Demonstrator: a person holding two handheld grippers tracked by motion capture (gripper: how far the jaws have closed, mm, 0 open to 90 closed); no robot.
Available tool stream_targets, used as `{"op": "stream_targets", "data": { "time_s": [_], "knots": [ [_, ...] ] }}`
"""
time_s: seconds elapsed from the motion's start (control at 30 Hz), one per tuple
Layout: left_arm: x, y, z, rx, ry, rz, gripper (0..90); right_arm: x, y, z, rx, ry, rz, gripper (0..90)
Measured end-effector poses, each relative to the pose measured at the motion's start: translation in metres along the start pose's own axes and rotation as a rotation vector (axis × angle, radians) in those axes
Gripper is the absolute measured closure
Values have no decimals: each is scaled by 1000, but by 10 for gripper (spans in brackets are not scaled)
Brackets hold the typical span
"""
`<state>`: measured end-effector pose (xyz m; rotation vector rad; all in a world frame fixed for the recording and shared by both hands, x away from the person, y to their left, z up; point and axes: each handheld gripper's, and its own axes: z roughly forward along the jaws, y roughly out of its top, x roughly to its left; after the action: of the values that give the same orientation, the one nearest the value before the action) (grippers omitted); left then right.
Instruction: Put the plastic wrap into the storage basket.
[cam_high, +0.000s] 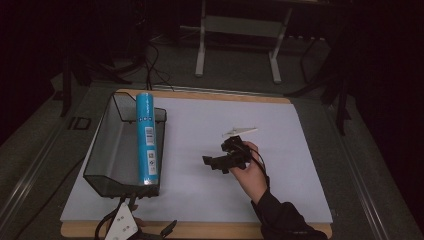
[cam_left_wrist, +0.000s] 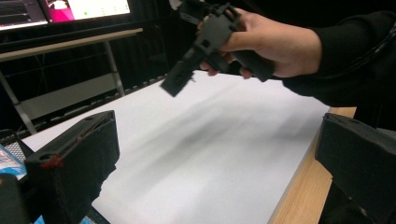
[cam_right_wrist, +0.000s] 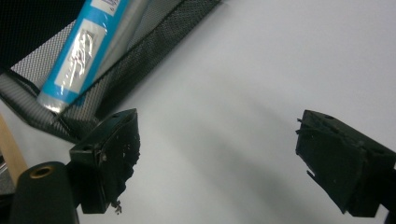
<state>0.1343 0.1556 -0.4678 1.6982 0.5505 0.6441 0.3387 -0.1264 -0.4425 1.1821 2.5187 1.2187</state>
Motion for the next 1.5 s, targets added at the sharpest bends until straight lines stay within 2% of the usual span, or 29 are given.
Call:
{"op": "stream_targets", "data": {
  "time_s": [0.17, 0.3, 0.5, 0.73, 0.77, 1.0, 1.13, 1.27, 1.5],
  "knots": [
    [-1, 0, 1, 3, -2, 1, 6, -8, -13, -9, 6, -25, -15, 134],
    [-1, 0, 2, 6, -3, 1, 6, -19, -29, -20, 10, -18, 21, 130],
    [-1, 0, 3, 9, -6, 0, 6, -28, -45, -34, 8, -22, 50, 130],
    [-2, 0, 4, 9, -10, 1, 6, -31, -56, -47, -1, -31, 43, 131],
    [-2, 0, 4, 11, -9, 0, 6, -31, -61, -50, -8, -22, 30, 132],
    [-2, 0, 4, 11, -11, -5, 6, -33, -74, -57, 1, -32, 23, 132],
    [-1, -1, 4, 10, -12, -8, 6, -36, -85, -67, -26, -29, 23, 132],
    [-1, -1, 4, 10, -13, -13, 6, -38, -91, -70, -20, -46, 5, 132],
    [-1, 0, 3, 10, -13, -9, 6, -44, -102, -72, -32, -72, 15, 132]
  ]
}}
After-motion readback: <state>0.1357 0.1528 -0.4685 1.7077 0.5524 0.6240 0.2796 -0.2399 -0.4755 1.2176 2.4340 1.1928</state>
